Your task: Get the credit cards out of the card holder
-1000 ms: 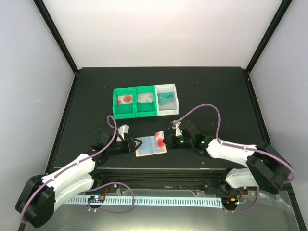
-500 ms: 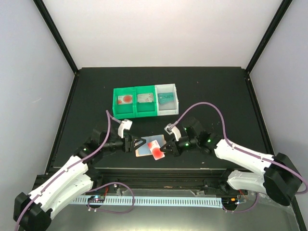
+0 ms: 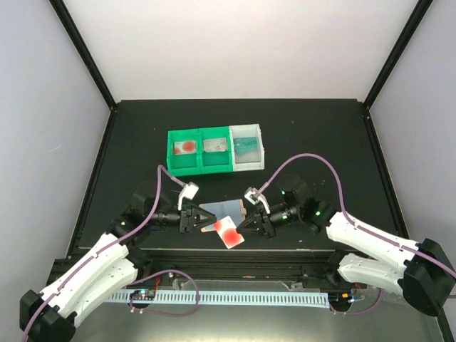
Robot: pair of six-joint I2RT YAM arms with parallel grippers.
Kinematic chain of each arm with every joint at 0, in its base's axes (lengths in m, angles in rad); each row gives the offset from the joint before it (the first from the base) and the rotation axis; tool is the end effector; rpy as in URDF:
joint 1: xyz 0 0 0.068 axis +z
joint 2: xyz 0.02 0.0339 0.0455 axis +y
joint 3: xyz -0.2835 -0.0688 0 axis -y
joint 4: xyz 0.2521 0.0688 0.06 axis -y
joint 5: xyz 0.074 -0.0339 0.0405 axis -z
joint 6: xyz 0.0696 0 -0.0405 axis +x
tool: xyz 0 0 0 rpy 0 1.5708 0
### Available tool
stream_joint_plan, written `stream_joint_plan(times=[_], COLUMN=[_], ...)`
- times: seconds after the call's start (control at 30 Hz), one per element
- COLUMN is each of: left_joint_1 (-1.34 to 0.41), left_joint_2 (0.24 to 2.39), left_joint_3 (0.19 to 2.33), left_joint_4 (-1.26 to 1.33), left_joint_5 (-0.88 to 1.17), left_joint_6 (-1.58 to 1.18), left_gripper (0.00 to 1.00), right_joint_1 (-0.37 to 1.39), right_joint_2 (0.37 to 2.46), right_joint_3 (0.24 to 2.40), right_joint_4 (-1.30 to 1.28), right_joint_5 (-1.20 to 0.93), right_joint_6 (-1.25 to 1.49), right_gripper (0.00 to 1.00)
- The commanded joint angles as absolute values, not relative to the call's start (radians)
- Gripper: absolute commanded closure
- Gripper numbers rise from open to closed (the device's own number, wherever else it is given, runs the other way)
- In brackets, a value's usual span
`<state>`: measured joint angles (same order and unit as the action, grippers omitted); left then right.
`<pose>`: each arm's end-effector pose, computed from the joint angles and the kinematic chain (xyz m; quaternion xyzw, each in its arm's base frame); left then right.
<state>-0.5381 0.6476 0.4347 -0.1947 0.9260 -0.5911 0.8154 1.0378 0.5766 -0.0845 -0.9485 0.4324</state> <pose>0.1083 -0.1294 0.2440 0.2255 0.7539 -0.5783 0.2155 0.1140 0.2035 0.2398 -0.3674 0.7185 0.5779 0.1216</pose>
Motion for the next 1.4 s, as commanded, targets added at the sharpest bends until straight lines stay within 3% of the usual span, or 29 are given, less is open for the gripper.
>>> stream_joint_plan(times=[0.0,0.1,0.37,0.53,0.7,1.0,1.17,1.27,1.3,1.37], left_joint_1=[-0.54,-0.541,-0.541,-0.54,-0.541,-0.539,-0.536,-0.535,-0.534,-0.532], left_joint_2=[0.663,0.683,0.672,0.658,0.667,0.607,0.583,0.58,0.578,0.574], left_joint_3=[0.435,0.42,0.378,0.376,0.381,0.393,0.485,0.547,0.561,0.579], left_joint_4=[-0.153,-0.147,-0.076,-0.076,-0.122,-0.163,-0.323,-0.42,-0.437,-0.451], left_joint_5=[0.988,1.016,1.044,1.038,1.006,0.847,0.604,0.419,0.361,0.254], left_joint_6=[-0.589,-0.576,-0.619,-0.614,-0.592,-0.645,-0.601,-0.58,-0.58,-0.589], left_gripper=[0.71,0.65,0.73,0.98,0.98,0.98,0.98,0.99,0.98,0.98], right_joint_1=[0.811,0.811,0.811,0.811,0.811,0.811,0.811,0.811,0.811,0.81], right_joint_2=[1.034,1.035,1.056,1.072,1.065,0.938,0.886,0.849,0.831,0.792], right_joint_3=[0.553,0.543,0.523,0.518,0.521,0.495,0.467,0.445,0.429,0.41], right_joint_4=[-0.002,0.029,0.092,0.129,0.12,0.088,0.098,0.123,0.131,0.129], right_joint_5=[-1.016,-1.018,-1.022,-1.036,-1.006,-0.772,-0.652,-0.625,-0.612,-0.573], right_joint_6=[0.483,0.502,0.548,0.566,0.571,0.619,0.689,0.722,0.731,0.737], right_gripper=[0.99,0.99,0.99,0.99,0.96,0.49,0.4,0.18,0.05,0.0])
